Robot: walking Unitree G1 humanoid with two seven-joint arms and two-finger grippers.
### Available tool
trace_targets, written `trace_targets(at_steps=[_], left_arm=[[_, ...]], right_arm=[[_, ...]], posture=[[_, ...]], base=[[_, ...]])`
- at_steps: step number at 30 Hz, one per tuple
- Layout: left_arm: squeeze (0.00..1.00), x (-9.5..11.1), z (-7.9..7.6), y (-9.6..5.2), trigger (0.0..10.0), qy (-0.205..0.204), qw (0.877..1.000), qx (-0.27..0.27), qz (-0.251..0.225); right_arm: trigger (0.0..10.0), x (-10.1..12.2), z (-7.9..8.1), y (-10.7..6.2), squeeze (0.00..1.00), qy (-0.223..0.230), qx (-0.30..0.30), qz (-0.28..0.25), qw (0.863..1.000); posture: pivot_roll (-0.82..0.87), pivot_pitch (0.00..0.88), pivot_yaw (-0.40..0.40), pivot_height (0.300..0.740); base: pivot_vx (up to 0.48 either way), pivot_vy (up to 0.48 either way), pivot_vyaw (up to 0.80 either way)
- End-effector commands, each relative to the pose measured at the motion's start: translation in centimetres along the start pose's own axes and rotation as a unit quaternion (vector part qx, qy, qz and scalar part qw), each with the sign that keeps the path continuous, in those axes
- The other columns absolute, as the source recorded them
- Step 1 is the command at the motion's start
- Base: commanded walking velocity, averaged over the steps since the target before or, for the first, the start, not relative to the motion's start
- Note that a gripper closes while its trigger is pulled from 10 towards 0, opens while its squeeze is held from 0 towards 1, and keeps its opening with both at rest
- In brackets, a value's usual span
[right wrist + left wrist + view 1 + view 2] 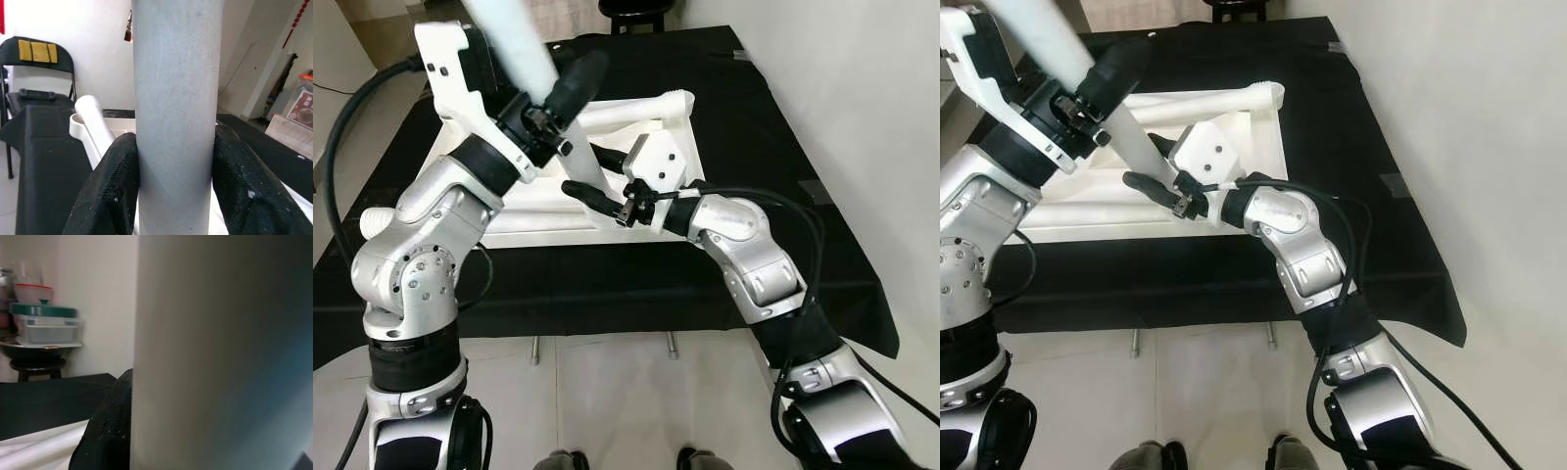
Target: Building children table
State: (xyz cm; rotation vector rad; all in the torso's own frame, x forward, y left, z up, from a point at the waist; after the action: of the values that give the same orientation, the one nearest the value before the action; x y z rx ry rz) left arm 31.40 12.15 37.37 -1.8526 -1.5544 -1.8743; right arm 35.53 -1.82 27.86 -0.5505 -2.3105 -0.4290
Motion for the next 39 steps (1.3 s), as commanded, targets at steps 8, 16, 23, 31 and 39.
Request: trace_targets(at_steps=[8, 16, 23, 31, 39], left_arm=[[0.00, 0.0, -1.1, -0.4, 0.0, 0.000, 0.999, -0.034, -0.001], [0.00, -1.7, -3.1, -1.0, 0.0, -0.052, 0.991, -0.117, 0.038], [0.00, -3.0, -3.6, -1.2, 0.0, -0.054, 0.988, -0.133, 0.063], [0.00, -3.0, -3.8, -1.1, 0.0, -0.058, 0.988, -0.131, 0.056], [0.00, -2.6, -3.7, -1.0, 0.0, -0.056, 0.989, -0.130, 0.045]], right_arm=[[10.0, -2.5, -0.2, 0.0, 0.87, 0.053, -0.035, 0.063, 0.996], [10.0, -0.7, 1.1, 1.6, 0.93, 0.153, 0.012, 0.020, 0.988], [1.4, -0.5, 2.3, 2.7, 0.00, 0.142, 0.047, 0.034, 0.988], [0.0, -0.9, 2.6, 2.9, 0.00, 0.147, 0.044, 0.055, 0.987], [0.0, -1.4, 2.5, 2.7, 0.00, 0.151, 0.028, 0.066, 0.986]], posture=[[-0.05, 0.130, 0.052, 0.740], [-0.05, 0.116, 0.049, 0.740], [-0.05, 0.110, 0.047, 0.740], [-0.05, 0.116, 0.049, 0.740], [-0.06, 0.118, 0.050, 0.740]], base=[[0.000, 0.000, 0.00], [0.000, 0.000, 0.00], [0.000, 0.000, 0.00], [0.000, 0.000, 0.00], [0.000, 0.000, 0.00]])
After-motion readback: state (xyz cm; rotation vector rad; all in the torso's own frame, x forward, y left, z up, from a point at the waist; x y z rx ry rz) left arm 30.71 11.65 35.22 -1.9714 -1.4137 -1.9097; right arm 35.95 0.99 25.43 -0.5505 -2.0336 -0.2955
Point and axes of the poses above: a point about 5 cm out from each wrist's last joint towards the gripper, its own y axis pointing out of the wrist towards the gripper, its own x axis along the axis of the wrist's last joint, z = x × y, the point moved 4 cm from there along y, pointing out of the wrist towards the gripper, and after that the axes turned 13 degrees about -y, right-handed, at the moved point
